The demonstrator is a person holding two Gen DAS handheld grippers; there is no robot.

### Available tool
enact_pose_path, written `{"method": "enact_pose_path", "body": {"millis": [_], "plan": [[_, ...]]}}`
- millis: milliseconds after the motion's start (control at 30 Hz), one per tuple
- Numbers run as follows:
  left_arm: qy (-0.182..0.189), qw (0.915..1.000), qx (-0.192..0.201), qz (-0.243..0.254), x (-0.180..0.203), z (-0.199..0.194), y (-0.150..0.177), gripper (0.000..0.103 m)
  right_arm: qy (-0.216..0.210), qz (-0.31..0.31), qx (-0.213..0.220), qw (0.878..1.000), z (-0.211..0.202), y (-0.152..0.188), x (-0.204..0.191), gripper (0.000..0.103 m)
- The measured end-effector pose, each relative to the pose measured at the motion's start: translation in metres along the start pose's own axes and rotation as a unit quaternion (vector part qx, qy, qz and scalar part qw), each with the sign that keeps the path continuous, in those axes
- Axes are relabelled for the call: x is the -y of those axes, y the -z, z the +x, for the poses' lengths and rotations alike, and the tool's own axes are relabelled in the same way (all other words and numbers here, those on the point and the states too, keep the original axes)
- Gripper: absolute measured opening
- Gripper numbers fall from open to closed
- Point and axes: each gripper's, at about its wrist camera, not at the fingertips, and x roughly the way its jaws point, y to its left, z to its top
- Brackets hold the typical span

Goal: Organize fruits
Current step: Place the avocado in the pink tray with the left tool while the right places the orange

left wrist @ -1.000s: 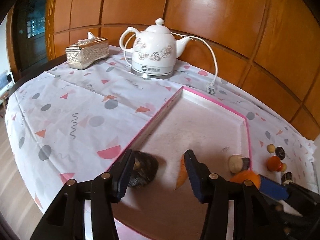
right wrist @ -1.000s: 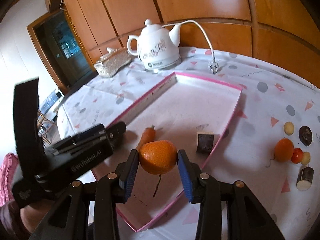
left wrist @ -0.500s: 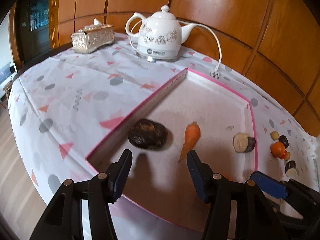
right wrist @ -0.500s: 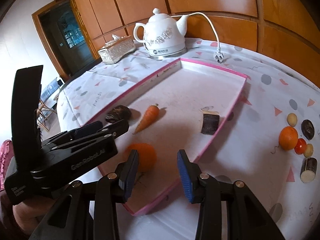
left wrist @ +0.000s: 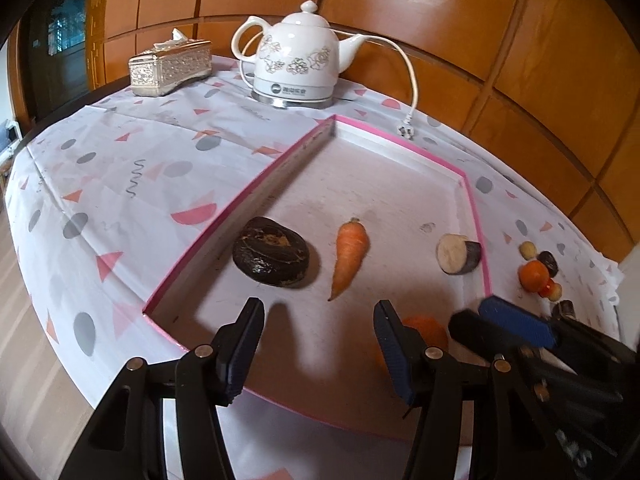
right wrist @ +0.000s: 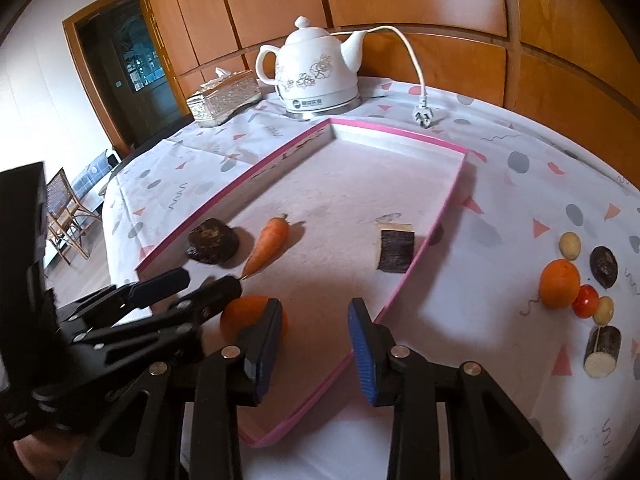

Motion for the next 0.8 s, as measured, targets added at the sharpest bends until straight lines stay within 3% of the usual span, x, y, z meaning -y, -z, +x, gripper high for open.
{"method": "enact_pose_path", "body": {"millis": [267,333,433,533,800], "plan": [[0.018,0.9996,-0.006,0.020,0.012,-0.002,0.003,0.057,0.004,0.029,0.003,1.000,-0.002,-0.004,0.021,0.032],[0.014,0.9992,0.009,0.036,0.016,-0.007,0.002,0.058,0.006,0.034,0.006,0.999,-0.004,-0.003,0.023,0.032],[0.008,0.9981,0.038,0.047,0.017,-0.016,-0.003,0.066,0.005,0.043,0.015,0.999,-0.009,-0.001,0.025,0.033],[0.013,0.9980,0.041,0.046,0.016,-0.016,-0.008,0.069,0.012,0.060,0.028,0.998,-0.017,0.000,0.029,0.039],[0.037,0.9942,0.065,0.076,0.036,-0.026,-0.017,0.073,0.040,0.112,0.062,0.991,-0.044,0.014,0.054,0.039]]}}
